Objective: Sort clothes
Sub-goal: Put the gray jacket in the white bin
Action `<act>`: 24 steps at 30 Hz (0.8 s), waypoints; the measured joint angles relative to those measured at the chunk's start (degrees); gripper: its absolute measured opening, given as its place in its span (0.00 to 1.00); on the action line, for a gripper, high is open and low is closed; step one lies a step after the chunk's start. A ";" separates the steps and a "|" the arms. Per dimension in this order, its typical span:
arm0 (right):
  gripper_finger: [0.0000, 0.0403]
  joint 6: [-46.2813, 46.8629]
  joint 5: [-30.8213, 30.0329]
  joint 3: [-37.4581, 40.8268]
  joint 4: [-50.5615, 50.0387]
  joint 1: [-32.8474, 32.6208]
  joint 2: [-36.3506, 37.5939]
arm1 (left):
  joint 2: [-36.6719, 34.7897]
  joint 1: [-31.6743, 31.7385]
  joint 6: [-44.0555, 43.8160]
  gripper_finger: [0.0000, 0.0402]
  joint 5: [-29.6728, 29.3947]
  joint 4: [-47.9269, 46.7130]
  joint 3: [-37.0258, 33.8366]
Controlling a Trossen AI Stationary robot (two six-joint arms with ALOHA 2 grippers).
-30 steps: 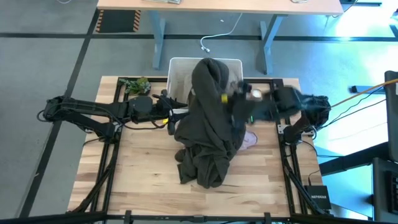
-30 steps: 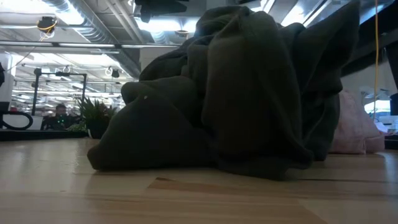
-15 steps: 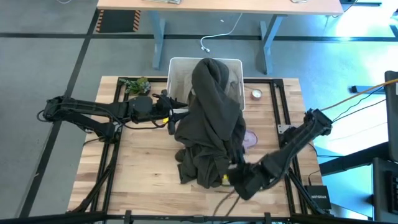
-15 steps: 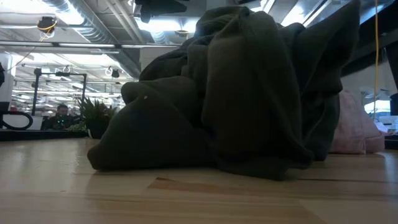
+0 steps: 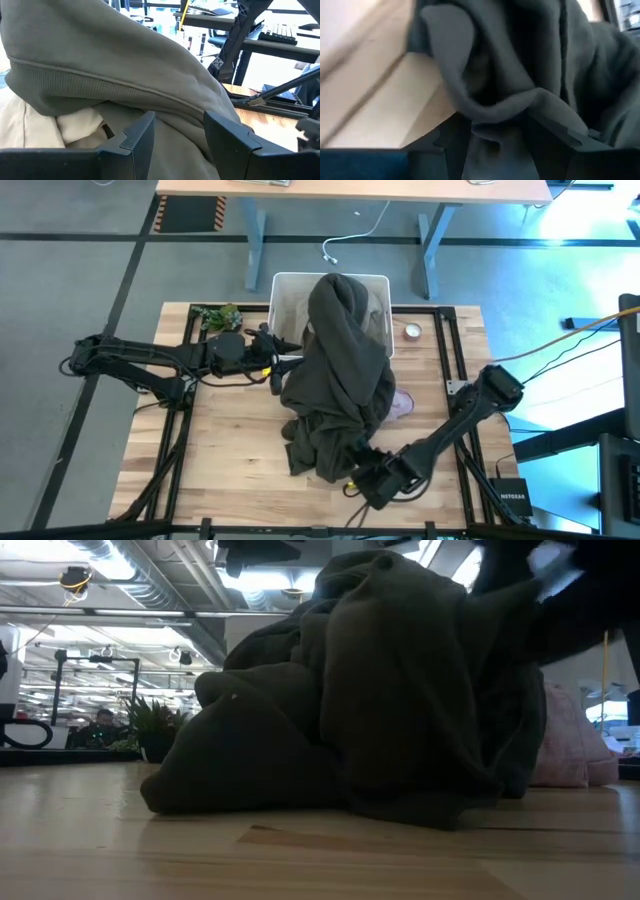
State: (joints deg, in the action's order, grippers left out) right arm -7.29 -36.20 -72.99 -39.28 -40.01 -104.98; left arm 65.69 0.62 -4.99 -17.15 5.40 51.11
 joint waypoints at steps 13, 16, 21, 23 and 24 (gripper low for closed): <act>0.37 -3.52 5.54 -0.05 4.55 7.90 -3.98 | 0.00 0.00 -0.08 0.41 0.00 -0.03 0.00; 0.15 -2.39 5.79 -0.04 4.54 7.95 -3.98 | 0.00 0.00 -0.68 0.41 0.02 -0.03 0.00; 0.07 -0.56 0.03 -0.88 2.85 7.21 -2.99 | 0.00 0.00 -0.87 0.41 0.00 -0.03 0.00; 0.06 0.36 -3.02 -2.73 0.25 6.57 -1.63 | 0.00 0.00 -0.90 0.41 0.00 -0.06 0.00; 0.05 0.60 -4.33 -4.08 -1.20 6.53 -0.76 | 0.00 0.00 -0.92 0.41 0.00 -0.07 0.00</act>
State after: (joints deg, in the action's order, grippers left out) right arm -6.69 -40.54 -77.07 -40.48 -33.47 -105.74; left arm 65.69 0.62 -5.92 -17.15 5.33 51.11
